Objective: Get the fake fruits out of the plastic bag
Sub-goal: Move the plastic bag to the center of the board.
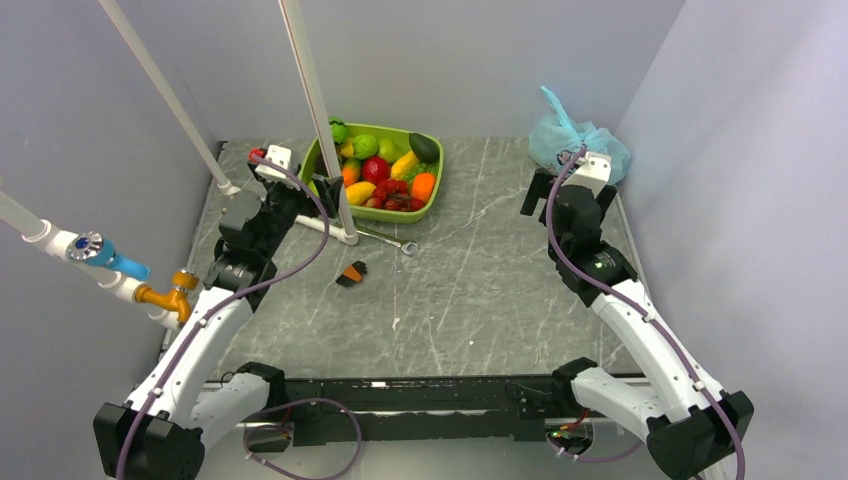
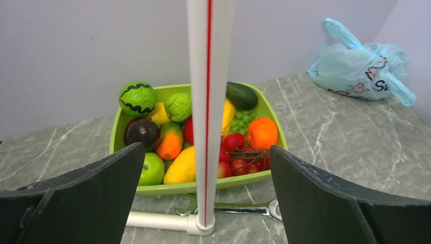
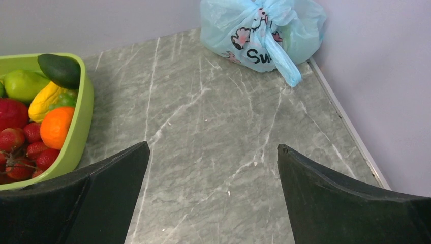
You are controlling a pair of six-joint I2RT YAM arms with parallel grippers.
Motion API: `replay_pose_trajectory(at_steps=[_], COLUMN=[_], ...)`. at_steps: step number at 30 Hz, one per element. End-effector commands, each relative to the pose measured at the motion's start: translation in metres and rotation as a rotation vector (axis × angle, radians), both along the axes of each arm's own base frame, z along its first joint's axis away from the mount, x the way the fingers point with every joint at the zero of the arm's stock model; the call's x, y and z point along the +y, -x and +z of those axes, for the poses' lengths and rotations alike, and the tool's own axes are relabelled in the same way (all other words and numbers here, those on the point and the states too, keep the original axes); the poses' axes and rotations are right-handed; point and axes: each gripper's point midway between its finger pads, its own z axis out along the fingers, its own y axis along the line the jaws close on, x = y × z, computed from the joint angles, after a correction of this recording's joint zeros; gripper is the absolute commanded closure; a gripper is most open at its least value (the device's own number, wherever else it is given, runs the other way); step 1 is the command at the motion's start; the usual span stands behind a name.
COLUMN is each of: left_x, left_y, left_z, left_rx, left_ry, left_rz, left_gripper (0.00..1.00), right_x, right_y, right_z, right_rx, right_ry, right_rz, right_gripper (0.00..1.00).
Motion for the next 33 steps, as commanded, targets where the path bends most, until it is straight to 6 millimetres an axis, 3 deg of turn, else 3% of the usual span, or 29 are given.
replay_pose_trajectory(at_steps=[1,12,17,25,29,33], left_x=[-0.016,-0.046,-0.059,-0.082,-0.077,-0.089], left_y=[0.008,0.026,0.034,0.051,0.052,0.060], left_z=[0.025,0.025,0.018,0.019,0.022,0.021], left_rx=[-0.085,-0.087,-0.063,-0.071,-0.078,-0.053], left_ry=[-0.009,-0.010,0.029,0.033,0.040,0.022], left_rz=[-0.067,-0.144,-0.149,-0.216,-0.195,-0.274], left_gripper=[0.01,0.01,0.01,0.01,0.01,0.01], right_x=[-0.005,0.002,0.008,0.002,-0.017,-0.037], right_y=[0.004,0.002,-0.006,-0.038,-0.060,-0.086], right_z=[0.009,-0.006,-0.028,-0.063,-0.077,-0.094], right_rx=[-0.026,0.020,0.060,0.112,0.114,0.140], right_ry=[-0.022,-0.050,-0.050,-0.105,-0.173,-0.260], right_rz=[-0.035,-0.020,-0.009,-0.047,-0.091,-0.141], right_gripper=[0.00,0.00,0.00,0.00,0.00,0.00])
